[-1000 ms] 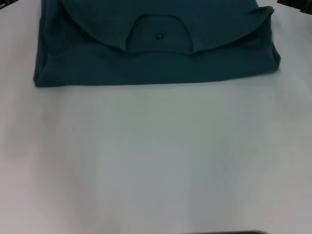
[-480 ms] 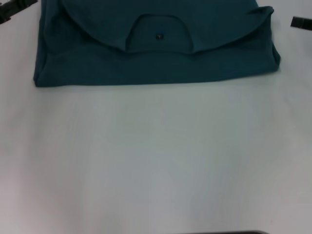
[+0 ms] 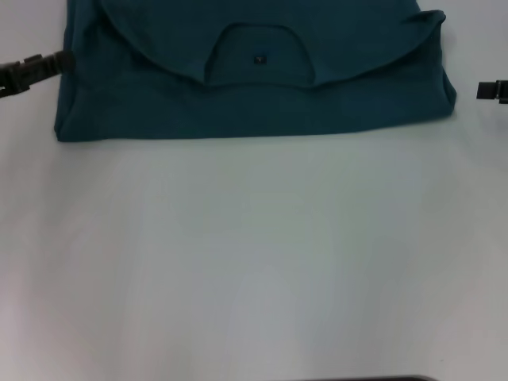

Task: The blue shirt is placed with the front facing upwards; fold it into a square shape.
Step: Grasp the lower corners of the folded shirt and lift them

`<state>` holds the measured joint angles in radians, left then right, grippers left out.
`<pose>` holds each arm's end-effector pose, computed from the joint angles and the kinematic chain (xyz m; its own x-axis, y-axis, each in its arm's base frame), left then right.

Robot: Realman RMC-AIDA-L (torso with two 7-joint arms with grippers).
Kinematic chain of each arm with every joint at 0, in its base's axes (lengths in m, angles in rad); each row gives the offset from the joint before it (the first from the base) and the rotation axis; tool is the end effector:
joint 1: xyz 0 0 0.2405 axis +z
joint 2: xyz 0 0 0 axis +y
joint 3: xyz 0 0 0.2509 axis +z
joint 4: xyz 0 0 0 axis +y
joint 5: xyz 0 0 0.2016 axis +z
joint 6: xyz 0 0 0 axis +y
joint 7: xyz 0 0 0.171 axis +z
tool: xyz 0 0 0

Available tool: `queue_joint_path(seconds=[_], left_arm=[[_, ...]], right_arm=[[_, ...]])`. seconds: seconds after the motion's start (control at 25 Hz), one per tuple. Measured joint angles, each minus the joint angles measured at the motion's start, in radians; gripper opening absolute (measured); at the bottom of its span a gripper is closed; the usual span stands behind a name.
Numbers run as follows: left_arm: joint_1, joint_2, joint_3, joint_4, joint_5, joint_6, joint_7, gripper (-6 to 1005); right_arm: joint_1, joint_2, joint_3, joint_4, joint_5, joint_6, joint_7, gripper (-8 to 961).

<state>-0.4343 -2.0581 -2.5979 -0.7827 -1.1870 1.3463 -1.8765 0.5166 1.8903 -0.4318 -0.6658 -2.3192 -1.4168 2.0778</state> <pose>-0.3012 0.3567 0.0465 0.3941 0.5811 0.7120 0.8957 -0.4166 -0.1557 0.3460 0.3501 0.0773 0.3104 -0.7923 -0.5252 -0.9505 -0.2488 -0.1863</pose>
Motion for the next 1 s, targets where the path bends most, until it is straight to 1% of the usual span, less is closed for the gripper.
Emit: queue_joint_path(seconds=[0.12,0.36,0.48,0.8,1.0], left_arm=[[-0.007,-0.002,0.006,0.005,0.024,-0.007,0.001,797],[-0.009,-0.005,0.027,0.004,0.026,-0.011,0.003,794],[-0.01,-0.002,0.028,0.002,0.027,-0.011,0.0,794],[-0.012,0.001,0.029,0.004,0.027,-0.01,-0.002,796],[-0.012,0.001,0.029,0.006,0.027,-0.017,-0.002,796]], right_arm=[[0.007,0.007,-0.013,0.006,-0.007,0.003,0.008,710],[0.029,0.048,-0.058,0.007,-0.008,0.074,0.012,709],[0.038,0.063,-0.09,0.013,-0.008,0.125,0.018,709],[0.051,0.089,-0.126,0.016,-0.008,0.216,0.014,710],[0.064,0.091,-0.128,0.028,-0.008,0.238,0.012,710]])
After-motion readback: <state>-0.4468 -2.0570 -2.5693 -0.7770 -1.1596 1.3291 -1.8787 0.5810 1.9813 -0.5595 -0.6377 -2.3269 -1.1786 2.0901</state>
